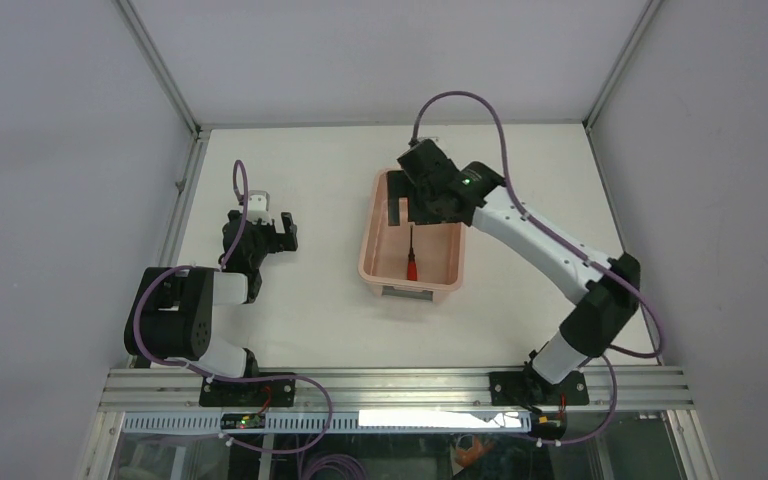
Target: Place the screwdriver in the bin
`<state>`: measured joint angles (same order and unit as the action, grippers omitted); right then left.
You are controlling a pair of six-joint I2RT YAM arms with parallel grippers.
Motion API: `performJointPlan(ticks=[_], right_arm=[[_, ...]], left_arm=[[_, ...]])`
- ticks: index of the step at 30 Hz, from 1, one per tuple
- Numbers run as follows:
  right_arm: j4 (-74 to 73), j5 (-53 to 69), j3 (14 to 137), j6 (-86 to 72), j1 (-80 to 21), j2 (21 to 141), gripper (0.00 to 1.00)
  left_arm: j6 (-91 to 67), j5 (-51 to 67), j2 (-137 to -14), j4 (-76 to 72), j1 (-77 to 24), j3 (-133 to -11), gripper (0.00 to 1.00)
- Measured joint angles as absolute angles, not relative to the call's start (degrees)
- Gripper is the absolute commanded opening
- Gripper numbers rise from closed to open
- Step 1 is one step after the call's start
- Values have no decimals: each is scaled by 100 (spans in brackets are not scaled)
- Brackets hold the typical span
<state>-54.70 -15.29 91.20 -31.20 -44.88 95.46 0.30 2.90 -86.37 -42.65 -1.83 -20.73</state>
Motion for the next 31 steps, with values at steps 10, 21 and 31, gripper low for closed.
performJointPlan(ticks=[10, 21, 31], right_arm=[[-4724, -1317, 8093, -2008, -3326, 6871, 99], [-3413, -829, 4394, -1566, -1479, 5153, 99], [-2510, -1328, 3304, -2364, -1448, 4895, 99]], left_arm=[[32, 290, -8637, -4265, -183, -2073, 99], [32, 290, -8637, -4265, -183, -2073, 99], [32, 290, -8637, -4265, -183, -2073, 99]])
